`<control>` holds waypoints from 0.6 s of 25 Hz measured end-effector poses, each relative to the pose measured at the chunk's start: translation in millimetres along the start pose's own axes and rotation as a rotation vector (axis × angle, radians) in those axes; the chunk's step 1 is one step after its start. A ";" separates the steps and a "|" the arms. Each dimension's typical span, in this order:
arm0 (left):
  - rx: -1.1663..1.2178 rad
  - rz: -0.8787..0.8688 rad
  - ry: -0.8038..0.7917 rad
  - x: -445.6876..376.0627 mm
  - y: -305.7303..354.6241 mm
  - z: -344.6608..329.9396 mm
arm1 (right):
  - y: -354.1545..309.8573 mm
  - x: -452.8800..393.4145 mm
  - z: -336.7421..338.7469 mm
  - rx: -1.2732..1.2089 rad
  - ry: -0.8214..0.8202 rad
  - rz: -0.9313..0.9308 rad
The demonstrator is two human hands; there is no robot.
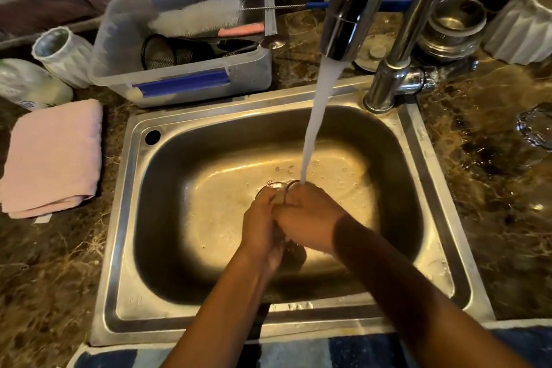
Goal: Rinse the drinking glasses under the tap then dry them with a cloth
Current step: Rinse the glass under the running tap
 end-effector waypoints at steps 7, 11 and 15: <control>-0.067 -0.134 0.209 3.2 -0.1 0.8 | 10.9 -3.0 -4.1 -0.599 0.118 -0.325; 0.071 0.133 0.053 -0.8 11.2 0.3 | 15.7 10.3 -11.7 0.313 0.285 0.277; 0.102 0.384 -0.138 -3.1 23.3 7.6 | 18.8 7.2 4.2 0.422 -0.064 0.403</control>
Point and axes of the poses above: each hand's wrist, its own x-axis away from the middle knuckle, its own z-axis out of the back of the hand, y = z × x, the point moved 1 cm from there along -x, towards the middle knuckle, and after that the axes turned 1 degree about -x, right-handed, at the moved point
